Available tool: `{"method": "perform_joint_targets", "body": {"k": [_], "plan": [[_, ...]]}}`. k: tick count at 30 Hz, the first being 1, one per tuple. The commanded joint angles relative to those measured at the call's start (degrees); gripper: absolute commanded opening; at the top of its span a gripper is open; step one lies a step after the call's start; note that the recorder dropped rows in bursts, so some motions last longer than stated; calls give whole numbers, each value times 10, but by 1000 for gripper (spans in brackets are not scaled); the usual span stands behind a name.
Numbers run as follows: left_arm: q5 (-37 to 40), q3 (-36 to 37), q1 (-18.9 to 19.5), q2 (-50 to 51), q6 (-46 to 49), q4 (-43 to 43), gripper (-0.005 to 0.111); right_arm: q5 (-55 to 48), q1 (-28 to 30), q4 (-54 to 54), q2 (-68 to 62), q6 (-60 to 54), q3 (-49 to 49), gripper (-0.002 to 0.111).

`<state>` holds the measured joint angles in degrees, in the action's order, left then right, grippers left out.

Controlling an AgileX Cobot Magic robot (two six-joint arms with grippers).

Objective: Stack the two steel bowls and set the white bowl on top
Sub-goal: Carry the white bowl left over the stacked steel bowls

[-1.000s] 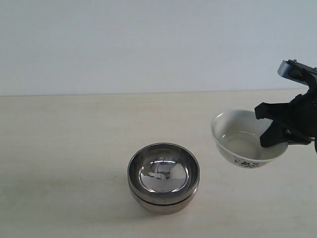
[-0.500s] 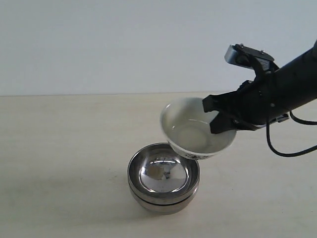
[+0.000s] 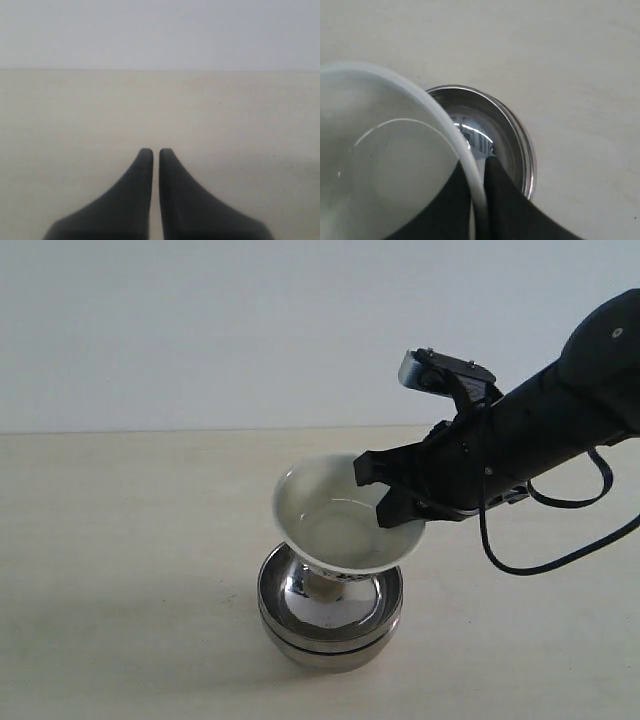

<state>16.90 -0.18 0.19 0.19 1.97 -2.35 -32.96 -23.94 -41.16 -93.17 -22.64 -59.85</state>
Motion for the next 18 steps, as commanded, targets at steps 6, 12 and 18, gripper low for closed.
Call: {"method": "perform_joint_targets", "body": {"k": [6, 12, 18], "plan": [[1, 2, 2, -2, -1, 0, 4, 9, -1, -28, -39, -4, -2, 0], [1, 2, 2, -2, -1, 0, 4, 10, -1, -33, -47, -9, -2, 0], [1, 2, 2, -2, -1, 0, 4, 9, -1, -33, -47, -16, -2, 0]]}}
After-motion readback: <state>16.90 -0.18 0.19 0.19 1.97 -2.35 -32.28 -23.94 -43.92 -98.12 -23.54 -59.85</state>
